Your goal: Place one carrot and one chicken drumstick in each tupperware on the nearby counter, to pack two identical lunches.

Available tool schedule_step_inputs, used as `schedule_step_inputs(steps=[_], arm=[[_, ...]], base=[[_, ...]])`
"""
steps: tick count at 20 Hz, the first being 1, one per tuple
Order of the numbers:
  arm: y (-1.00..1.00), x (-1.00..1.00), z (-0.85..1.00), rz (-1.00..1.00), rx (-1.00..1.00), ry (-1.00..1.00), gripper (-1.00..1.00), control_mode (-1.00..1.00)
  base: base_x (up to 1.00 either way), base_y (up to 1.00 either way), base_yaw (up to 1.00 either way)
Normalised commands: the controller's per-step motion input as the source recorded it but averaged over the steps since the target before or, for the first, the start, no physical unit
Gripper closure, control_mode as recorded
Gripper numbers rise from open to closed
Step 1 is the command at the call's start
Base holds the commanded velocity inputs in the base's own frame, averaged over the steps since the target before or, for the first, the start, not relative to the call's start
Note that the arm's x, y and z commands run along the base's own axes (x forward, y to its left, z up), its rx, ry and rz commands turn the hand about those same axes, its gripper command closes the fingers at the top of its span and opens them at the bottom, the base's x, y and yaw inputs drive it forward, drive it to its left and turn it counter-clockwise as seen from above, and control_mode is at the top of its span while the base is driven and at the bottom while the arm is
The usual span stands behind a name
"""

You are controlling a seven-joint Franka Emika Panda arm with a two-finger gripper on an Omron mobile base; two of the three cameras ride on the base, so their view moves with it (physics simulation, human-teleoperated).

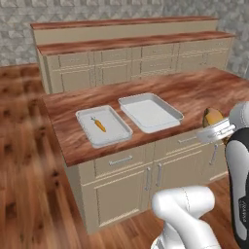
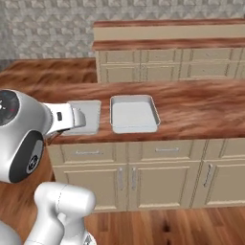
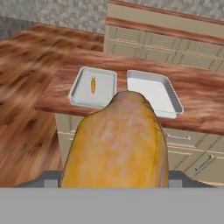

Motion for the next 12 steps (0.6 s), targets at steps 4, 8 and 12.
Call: schedule_step_inputs(steps=[4, 8, 12], arm=[[0.00, 0.00, 0.00, 0.00, 0.00, 0.00, 1.00, 1.00], [0.00, 0.00, 0.00, 0.00, 0.00, 0.00, 1.00, 1.00], [0.00, 0.00, 0.00, 0.00, 0.00, 0.00, 1.00, 1.00]], base=[[0.46, 0.24, 0.21], [0.30, -0.16, 0.11], [0.28, -0.19, 0.11]])
